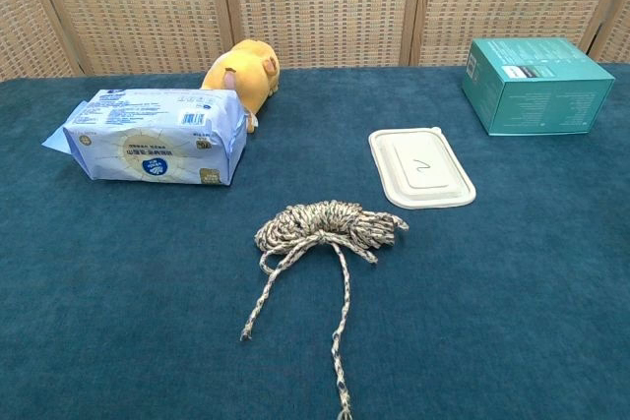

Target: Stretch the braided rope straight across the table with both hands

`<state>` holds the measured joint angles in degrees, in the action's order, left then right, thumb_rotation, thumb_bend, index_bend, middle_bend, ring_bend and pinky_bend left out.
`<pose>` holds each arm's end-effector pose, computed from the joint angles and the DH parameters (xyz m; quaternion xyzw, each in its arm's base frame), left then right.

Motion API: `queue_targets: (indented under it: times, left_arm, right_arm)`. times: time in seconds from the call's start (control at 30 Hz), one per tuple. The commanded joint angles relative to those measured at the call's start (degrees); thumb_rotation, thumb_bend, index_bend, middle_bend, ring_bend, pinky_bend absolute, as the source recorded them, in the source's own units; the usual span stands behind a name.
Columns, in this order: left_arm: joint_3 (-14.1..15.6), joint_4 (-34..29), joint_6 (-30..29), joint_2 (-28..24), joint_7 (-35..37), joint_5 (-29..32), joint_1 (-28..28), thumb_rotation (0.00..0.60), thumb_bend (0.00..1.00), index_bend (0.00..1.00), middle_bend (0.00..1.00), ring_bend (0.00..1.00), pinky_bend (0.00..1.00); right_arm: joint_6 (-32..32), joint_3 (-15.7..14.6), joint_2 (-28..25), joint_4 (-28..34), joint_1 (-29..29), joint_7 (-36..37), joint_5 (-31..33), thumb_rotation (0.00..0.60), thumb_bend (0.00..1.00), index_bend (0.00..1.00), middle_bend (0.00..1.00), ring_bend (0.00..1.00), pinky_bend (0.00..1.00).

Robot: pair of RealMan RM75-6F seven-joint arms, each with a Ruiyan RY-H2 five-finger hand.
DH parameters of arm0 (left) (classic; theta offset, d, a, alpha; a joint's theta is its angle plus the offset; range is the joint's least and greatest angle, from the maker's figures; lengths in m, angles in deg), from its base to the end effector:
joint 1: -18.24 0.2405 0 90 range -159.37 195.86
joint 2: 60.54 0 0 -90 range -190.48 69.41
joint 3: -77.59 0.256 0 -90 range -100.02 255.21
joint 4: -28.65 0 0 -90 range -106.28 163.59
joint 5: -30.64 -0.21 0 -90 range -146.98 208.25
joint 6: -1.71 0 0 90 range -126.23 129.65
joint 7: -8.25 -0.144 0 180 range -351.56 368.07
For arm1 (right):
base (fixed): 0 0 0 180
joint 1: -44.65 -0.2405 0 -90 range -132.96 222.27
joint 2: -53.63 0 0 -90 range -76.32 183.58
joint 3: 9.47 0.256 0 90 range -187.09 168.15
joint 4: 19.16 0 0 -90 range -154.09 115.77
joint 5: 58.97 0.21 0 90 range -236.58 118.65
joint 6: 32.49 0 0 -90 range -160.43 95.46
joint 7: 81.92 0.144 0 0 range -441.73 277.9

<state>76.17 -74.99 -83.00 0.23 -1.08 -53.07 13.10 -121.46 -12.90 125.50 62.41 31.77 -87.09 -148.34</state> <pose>-0.2823 0.1739 0.1578 -0.6010 -0.3973 -0.3658 0.5892 -0.3045 -0.2042 0.1229 0.6691 -0.2937 0.3865 0.5627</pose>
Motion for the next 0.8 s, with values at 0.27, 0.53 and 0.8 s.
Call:
queue_targets:
  times: [0.27, 0.53, 0.8]
  left_arm:
    - [0.0, 0.1, 0.3, -0.1, 0.3, 0.1, 0.0, 0.600, 0.00, 0.00, 0.00, 0.00, 0.00]
    - [-0.5, 0.1, 1.4, 0.2, -0.5, 1.1, -0.6, 0.600, 0.00, 0.00, 0.00, 0.00, 0.00]
    - [-0.9, 0.0, 2.6, 1.1, -2.4, 2.4, -1.3, 0.600, 0.00, 0.00, 0.00, 0.00, 0.00]
  right_arm:
    - [3.3, 0.3, -2.9, 4.2, -2.4, -2.3, -4.1, 0.600, 0.00, 0.05, 0.00, 0.00, 0.00]
    - [15.0, 1.7, -10.1, 18.4, -11.4, -6.7, -9.2, 0.600, 0.55, 0.36, 0.00, 0.00, 0.00]
    - [32.8, 5.5, -7.4, 27.3, -22.3, -12.5, -6.2, 0.600, 0.75, 0.40, 0.00, 0.00, 0.00]
